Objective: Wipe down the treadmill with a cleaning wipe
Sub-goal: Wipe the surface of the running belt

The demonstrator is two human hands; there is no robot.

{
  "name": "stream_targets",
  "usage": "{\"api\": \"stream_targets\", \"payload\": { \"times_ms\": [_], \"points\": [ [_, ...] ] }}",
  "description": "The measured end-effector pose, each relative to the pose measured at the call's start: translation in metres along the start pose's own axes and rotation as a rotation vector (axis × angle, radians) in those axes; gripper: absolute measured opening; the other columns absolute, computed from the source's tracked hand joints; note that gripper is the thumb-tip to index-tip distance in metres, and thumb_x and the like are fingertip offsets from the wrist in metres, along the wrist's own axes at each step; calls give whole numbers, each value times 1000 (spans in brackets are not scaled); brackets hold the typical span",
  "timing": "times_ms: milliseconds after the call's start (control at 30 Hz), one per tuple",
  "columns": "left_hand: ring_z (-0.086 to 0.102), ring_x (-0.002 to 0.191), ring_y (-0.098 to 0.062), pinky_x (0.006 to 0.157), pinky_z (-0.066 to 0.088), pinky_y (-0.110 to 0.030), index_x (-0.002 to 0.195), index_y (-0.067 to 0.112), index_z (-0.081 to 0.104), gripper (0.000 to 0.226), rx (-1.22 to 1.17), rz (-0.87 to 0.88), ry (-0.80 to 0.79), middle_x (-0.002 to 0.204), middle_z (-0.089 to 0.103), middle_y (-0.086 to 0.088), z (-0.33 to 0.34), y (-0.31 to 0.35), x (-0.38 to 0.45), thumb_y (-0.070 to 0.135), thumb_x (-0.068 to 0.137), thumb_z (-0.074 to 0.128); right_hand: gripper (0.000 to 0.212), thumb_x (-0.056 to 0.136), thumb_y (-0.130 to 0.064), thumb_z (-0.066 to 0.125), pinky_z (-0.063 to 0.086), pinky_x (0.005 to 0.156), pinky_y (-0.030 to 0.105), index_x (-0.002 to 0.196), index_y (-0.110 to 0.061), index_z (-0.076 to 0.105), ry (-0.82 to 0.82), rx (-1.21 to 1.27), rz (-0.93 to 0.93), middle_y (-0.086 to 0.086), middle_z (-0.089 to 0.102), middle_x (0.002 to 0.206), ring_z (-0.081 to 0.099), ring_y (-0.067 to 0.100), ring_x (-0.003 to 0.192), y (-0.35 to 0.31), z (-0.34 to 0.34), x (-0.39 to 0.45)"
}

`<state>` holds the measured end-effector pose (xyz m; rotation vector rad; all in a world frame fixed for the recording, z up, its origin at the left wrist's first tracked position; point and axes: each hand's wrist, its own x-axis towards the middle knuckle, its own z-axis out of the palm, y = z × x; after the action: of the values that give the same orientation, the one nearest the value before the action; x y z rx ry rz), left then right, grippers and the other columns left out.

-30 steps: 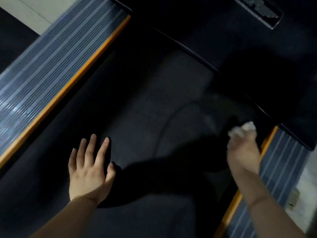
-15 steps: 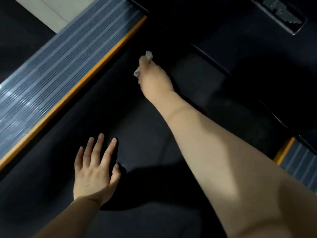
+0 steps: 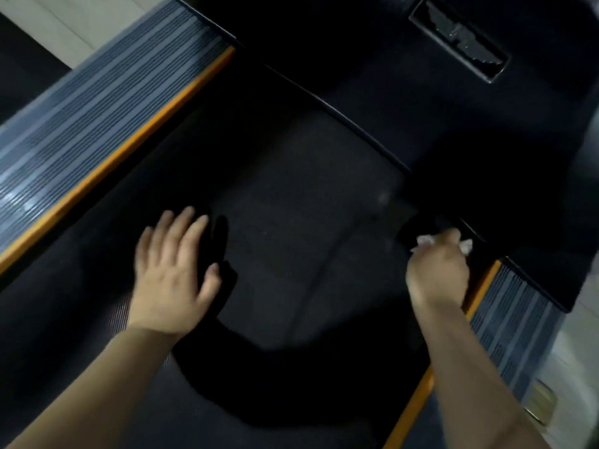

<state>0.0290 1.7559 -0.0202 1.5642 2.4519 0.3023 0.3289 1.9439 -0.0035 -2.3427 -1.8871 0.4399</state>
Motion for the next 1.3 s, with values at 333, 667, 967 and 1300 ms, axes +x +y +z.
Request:
{"api": "stream_targets", "payload": {
  "times_ms": [333,667,967,1300],
  "points": [
    [19,150,-26,121,9,-46,153,18,32,68,73,61,-115,161,27,-5,19,4,21,39,88,33,24,101,-17,39,47,73,33,121,-14,51,-232,-119,-979,15,49,139,62,24,110,-272,84,-3],
    [11,151,-21,123,-3,-38,155,22,25,69,86,13,-215,163,22,-2,12,5,21,41,89,32,34,81,3,69,39,43,23,113,3,59,-291,122,99,30,49,119,55,20,58,17,-6,2],
    [17,150,-24,122,7,-44,154,20,29,70,96,25,-205,161,26,-4,13,4,23,40,87,34,14,91,-10,51,46,72,34,102,-9,60,-58,15,-536,14,62,101,58,29,89,-202,46,31],
    [17,150,-22,122,5,-42,154,21,28,70,95,28,-199,161,25,-3,13,1,23,40,87,35,33,98,-13,39,42,96,38,118,-14,65,-13,-266,-1189,10,58,124,53,29,114,-269,79,71]
  ]
}}
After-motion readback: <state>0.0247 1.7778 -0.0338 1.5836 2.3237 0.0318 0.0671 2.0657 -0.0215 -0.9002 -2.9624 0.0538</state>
